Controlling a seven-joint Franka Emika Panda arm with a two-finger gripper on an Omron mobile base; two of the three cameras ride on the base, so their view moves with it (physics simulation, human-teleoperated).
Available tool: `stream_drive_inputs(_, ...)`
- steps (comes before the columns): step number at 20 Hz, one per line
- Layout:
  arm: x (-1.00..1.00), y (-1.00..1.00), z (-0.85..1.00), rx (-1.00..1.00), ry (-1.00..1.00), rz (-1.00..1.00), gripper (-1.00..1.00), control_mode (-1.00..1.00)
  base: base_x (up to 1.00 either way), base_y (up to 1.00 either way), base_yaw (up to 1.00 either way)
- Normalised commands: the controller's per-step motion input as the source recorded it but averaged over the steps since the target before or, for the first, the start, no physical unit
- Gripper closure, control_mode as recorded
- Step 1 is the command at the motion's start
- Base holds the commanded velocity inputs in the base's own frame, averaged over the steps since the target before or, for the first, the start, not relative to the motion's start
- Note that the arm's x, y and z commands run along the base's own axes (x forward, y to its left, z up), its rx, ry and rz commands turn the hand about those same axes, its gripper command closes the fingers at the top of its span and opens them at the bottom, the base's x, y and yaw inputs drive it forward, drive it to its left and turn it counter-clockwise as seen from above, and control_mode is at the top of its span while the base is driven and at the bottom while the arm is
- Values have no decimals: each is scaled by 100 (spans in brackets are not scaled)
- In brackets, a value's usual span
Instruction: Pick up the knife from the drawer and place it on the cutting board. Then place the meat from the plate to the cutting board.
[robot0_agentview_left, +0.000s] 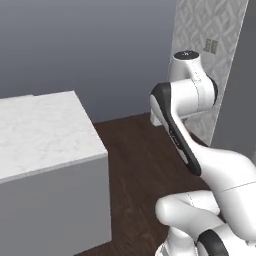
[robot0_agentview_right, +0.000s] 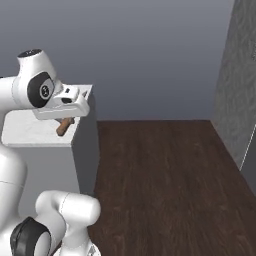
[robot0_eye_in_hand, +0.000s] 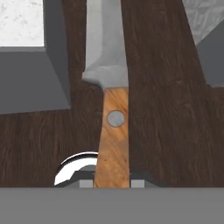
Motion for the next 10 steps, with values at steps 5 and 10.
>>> stream_drive_inputs(5,0,0,0,0,0,0,100,100,19,99,-3)
stream_drive_inputs(10,0,0,0,0,0,0,100,100,1,100,0)
